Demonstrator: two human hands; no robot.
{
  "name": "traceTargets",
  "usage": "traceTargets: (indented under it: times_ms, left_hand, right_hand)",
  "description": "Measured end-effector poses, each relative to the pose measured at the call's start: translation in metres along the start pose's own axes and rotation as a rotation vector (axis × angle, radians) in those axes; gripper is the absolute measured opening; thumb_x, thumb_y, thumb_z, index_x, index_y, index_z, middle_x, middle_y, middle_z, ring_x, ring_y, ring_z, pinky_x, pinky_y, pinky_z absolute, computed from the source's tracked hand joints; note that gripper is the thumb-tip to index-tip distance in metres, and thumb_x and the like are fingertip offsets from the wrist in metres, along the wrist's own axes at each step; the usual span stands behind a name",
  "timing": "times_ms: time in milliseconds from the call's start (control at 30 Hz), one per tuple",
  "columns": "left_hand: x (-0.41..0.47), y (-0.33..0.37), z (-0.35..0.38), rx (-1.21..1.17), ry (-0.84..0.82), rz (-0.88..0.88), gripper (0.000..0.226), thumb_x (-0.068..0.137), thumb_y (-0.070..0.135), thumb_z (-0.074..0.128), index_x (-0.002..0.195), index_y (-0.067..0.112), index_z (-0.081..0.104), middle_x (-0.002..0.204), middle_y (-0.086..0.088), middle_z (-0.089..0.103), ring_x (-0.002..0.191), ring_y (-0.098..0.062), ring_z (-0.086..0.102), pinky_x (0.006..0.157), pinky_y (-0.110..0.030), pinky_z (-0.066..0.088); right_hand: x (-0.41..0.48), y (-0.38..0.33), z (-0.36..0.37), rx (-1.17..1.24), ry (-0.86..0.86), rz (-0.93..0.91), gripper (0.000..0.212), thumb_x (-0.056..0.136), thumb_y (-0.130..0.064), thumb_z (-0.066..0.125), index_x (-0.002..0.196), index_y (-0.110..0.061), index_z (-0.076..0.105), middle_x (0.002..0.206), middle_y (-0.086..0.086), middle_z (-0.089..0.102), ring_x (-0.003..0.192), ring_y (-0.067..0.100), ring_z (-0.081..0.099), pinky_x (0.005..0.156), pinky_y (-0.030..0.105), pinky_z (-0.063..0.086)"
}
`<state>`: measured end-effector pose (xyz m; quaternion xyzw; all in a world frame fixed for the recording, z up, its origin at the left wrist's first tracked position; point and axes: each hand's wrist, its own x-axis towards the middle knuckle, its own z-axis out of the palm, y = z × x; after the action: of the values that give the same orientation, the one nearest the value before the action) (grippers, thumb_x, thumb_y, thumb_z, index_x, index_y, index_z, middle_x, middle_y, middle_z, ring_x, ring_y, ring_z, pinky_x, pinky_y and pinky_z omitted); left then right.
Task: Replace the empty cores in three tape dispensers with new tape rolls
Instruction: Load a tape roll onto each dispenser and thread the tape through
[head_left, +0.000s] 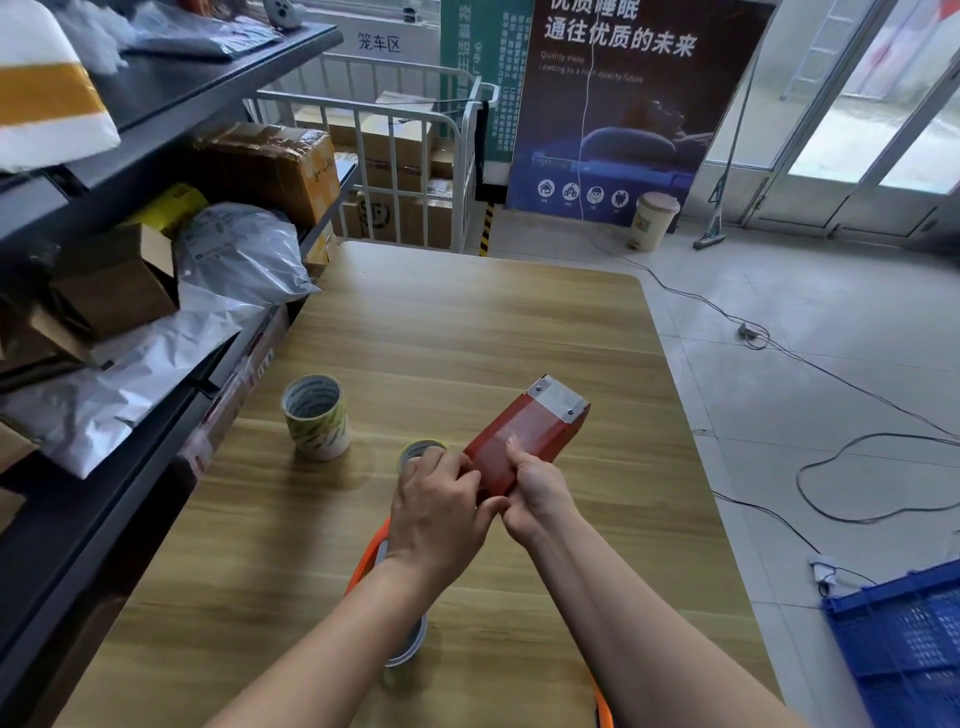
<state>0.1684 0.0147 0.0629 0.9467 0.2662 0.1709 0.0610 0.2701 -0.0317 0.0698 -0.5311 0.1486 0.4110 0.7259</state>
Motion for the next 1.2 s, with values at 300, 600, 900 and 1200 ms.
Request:
traceTargets:
  times_ms: [300, 600, 900, 1200]
  left_hand:
    - [0.008, 0.001, 0.001, 0.038, 0.003, 0.055, 0.037, 0.063, 0.046, 0.079, 0.059, 0.013, 0.062, 0.072, -0.001, 0.062, 0.071, -0.021, 0.06, 0.054, -0.029, 0.049]
    - [0.008, -0.006, 0.006, 0.008, -0.009, 0.045, 0.031, 0.072, 0.045, 0.073, 0.068, 0.018, 0.057, 0.061, 0.0, 0.061, 0.058, -0.021, 0.058, 0.048, -0.028, 0.044]
    - [0.006, -0.011, 0.01, 0.11, 0.142, 0.135, 0.046, 0.082, 0.051, 0.044, 0.097, 0.016, 0.071, 0.082, -0.001, 0.063, 0.075, -0.023, 0.06, 0.053, -0.033, 0.048]
    - [-0.001, -0.02, 0.011, -0.077, 0.135, 0.047, 0.038, 0.084, 0.042, 0.053, 0.107, 0.016, 0.068, 0.096, -0.001, 0.064, 0.088, -0.022, 0.058, 0.07, -0.035, 0.048]
  right_hand:
    - [-0.015, -0.01, -0.003, 0.073, -0.18, 0.134, 0.036, 0.089, -0.031, 0.061, 0.115, -0.006, 0.059, 0.099, 0.014, 0.065, 0.082, 0.024, 0.062, 0.062, 0.029, 0.055]
    - [-0.011, -0.009, -0.004, 0.204, -0.221, 0.064, 0.055, 0.089, -0.047, 0.056, 0.125, -0.005, 0.057, 0.11, 0.015, 0.065, 0.102, 0.029, 0.061, 0.089, 0.037, 0.05]
    - [0.0, -0.013, 0.001, 0.209, -0.074, 0.041, 0.033, 0.096, -0.01, 0.051, 0.126, 0.004, 0.052, 0.115, 0.022, 0.063, 0.099, 0.033, 0.061, 0.09, 0.047, 0.051]
    - [0.007, -0.015, 0.003, 0.083, 0.022, -0.105, 0.017, 0.095, 0.005, 0.047, 0.111, -0.001, 0.05, 0.098, 0.017, 0.061, 0.081, 0.026, 0.06, 0.094, 0.05, 0.047]
